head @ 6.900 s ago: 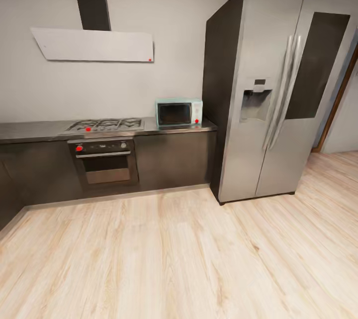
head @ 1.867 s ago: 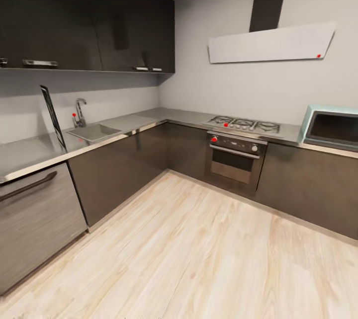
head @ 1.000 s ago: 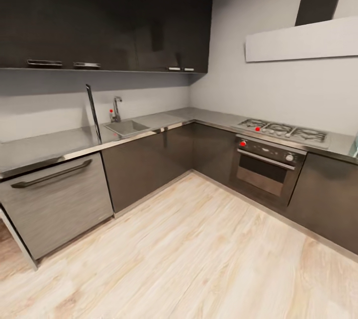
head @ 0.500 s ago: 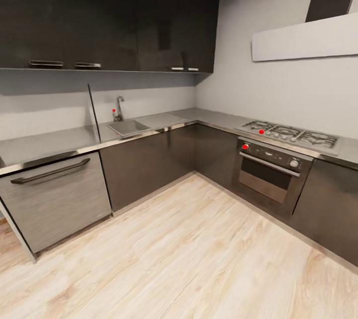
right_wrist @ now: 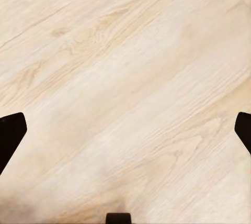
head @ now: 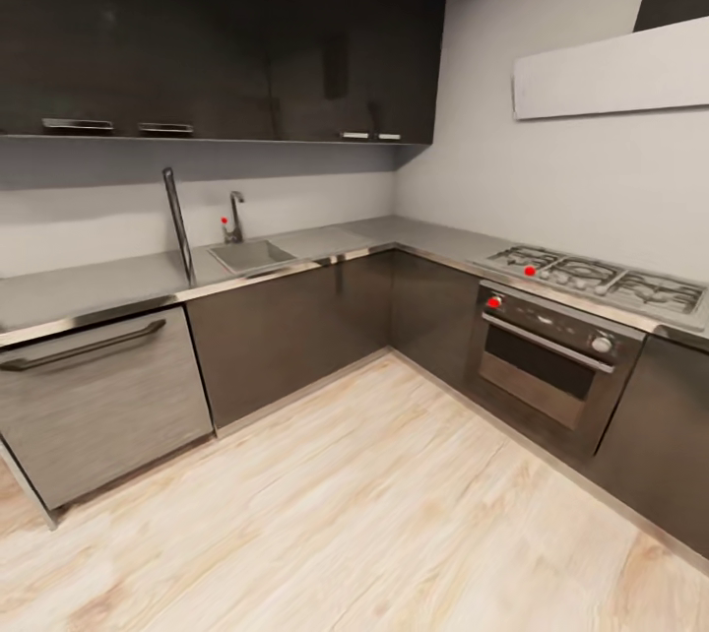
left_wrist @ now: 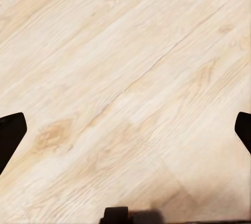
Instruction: Pick up the poster from the kitchen countertop and hang it on one of the wall nails in the kitchen.
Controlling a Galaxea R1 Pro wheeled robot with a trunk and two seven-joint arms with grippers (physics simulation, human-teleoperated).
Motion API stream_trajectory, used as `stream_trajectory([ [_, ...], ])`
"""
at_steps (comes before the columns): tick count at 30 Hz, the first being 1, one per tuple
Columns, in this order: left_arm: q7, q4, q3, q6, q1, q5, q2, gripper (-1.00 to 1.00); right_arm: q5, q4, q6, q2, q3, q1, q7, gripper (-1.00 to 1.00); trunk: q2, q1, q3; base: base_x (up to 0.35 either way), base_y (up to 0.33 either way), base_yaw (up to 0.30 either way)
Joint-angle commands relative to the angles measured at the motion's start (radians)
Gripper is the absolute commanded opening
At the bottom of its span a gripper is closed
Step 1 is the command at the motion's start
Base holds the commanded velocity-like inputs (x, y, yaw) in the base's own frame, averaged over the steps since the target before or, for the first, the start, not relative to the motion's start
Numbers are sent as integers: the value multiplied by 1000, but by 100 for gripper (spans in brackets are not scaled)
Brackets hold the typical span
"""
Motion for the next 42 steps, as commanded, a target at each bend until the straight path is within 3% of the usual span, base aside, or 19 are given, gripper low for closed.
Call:
stream_trajectory([
  [1, 0, -1, 1, -2, 0, -6, 0, 100, 0, 1, -4, 0, 1, 0, 0, 100, 0, 0, -1, 263, -225, 276],
  [42, 0, -1, 2, -7, 0, -6, 0, 100, 2, 1, -4, 0, 1, 0, -2, 100, 0, 0, -1, 247, -241, 293],
])
